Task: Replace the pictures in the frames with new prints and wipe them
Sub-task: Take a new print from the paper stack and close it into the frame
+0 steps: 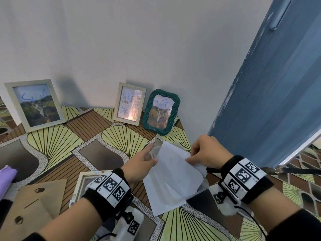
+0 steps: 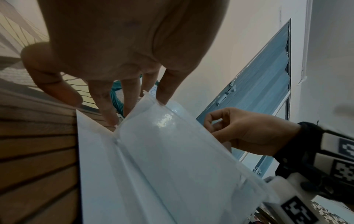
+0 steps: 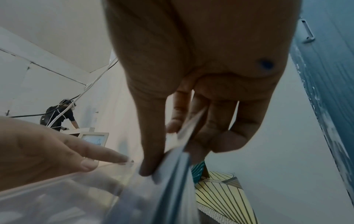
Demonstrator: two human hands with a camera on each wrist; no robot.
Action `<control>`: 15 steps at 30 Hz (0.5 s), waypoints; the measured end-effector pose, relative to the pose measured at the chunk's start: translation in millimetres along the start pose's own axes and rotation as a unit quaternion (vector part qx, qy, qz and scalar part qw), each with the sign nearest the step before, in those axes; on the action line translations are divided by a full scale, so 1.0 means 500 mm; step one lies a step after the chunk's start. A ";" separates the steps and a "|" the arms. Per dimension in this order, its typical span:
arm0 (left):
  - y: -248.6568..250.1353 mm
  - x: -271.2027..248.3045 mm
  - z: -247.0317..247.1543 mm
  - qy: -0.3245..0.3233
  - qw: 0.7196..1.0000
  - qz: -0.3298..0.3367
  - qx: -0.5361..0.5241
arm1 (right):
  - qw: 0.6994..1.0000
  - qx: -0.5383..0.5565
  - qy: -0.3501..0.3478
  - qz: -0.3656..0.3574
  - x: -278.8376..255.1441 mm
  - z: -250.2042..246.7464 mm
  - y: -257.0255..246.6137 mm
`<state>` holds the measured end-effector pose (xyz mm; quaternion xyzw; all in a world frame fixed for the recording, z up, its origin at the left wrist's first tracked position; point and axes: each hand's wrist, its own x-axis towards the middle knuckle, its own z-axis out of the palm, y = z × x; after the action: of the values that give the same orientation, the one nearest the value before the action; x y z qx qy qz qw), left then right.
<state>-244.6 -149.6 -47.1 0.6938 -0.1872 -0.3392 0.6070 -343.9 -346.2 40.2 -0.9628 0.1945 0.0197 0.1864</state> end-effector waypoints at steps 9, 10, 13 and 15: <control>0.004 -0.003 0.001 -0.004 1.000 -0.004 0.008 | 0.999 -0.010 0.032 -0.028 -0.016 0.008 0.013; 0.004 -0.003 0.001 -0.004 1.000 -0.005 0.007 | 0.999 -0.010 0.026 -0.031 -0.017 0.005 0.011; 0.004 -0.002 0.001 -0.003 1.000 -0.004 0.010 | 0.999 0.009 0.026 -0.042 -0.017 -0.016 0.001; 0.006 -0.004 0.001 0.000 1.000 -0.003 0.009 | 0.997 0.024 0.059 -0.051 -0.016 -0.039 -0.007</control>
<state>-246.1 -149.2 -43.8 0.6998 -0.1878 -0.3392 0.6000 -350.6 -347.5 60.6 -0.9664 0.1558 -0.0511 0.1981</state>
